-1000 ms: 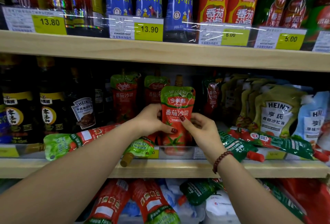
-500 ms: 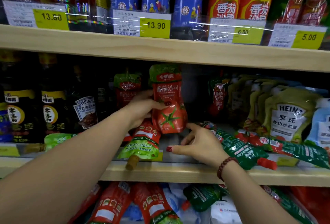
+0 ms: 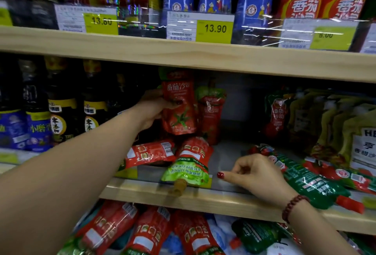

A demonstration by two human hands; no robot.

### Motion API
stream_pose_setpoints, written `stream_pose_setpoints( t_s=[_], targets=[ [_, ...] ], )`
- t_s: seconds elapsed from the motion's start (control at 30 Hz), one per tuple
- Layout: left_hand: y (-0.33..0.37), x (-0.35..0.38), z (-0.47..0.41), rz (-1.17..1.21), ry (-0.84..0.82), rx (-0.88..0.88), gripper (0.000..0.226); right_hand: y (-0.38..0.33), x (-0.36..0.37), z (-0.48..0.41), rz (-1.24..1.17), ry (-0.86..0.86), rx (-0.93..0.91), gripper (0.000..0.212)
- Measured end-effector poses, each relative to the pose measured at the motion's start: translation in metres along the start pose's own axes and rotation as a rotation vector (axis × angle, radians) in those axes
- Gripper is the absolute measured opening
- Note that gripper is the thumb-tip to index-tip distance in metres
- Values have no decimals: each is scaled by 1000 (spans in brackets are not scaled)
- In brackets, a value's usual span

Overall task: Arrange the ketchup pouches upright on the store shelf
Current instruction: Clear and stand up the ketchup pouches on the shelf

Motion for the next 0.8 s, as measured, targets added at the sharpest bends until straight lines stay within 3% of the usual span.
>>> stream_pose_setpoints(
  t_s=[0.13,0.23,0.6,0.8],
  targets=[
    [5,-14,2,-163,41,79,35,-2,2,-1,-10,-12,3,39],
    [0,-13,-1,-183,30,103,37,-4,0,-1,-26,-2,-5,51],
    [-14,-10,-9,-255,74,143,48,-4,-2,0,-6,12,-27,62],
    [-26,-8,-11,-316,71,131,36,-7,-3,0,-7,2,-28,55]
  ],
)
Point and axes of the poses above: each hand's wrist, its own z-axis away from the middle knuckle, its own x-axis out of the palm, y = z × x, the point moved 7 cm from there along -z, towards the middle knuckle, and after that the axes turned 15 degrees about -x, right-handed, at the moved point
